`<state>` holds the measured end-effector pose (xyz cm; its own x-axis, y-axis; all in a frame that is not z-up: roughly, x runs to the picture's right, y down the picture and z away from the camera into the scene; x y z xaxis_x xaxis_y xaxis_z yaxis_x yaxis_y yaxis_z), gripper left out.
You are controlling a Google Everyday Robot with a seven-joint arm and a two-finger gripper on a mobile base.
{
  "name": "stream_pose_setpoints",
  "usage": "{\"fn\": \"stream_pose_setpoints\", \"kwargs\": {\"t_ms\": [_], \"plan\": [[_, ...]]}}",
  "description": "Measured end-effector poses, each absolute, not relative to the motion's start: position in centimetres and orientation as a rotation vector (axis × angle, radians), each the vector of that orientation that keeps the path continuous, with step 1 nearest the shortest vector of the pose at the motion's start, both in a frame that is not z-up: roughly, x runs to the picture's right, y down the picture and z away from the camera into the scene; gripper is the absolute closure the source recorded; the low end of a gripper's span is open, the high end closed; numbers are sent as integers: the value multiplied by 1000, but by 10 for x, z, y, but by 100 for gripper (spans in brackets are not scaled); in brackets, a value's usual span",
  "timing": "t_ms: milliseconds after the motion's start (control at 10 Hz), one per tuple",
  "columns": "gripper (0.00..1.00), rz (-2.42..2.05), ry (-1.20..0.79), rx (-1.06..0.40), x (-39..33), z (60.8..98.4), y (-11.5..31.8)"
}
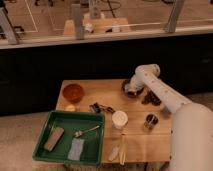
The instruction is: Place towel in red bowl
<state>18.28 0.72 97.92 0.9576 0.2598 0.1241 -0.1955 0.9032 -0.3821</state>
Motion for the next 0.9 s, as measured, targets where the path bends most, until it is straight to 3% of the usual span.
{"fn": "stream_pose_setpoints", "kwargs": {"t_ms": [100, 200, 500, 900], "plan": [[98, 236, -173, -374, 181, 979, 7], [100, 238, -175, -374, 181, 978, 6], [100, 252, -191, -363, 181, 970, 1], [100, 278, -246, -308, 180, 924, -36]]}}
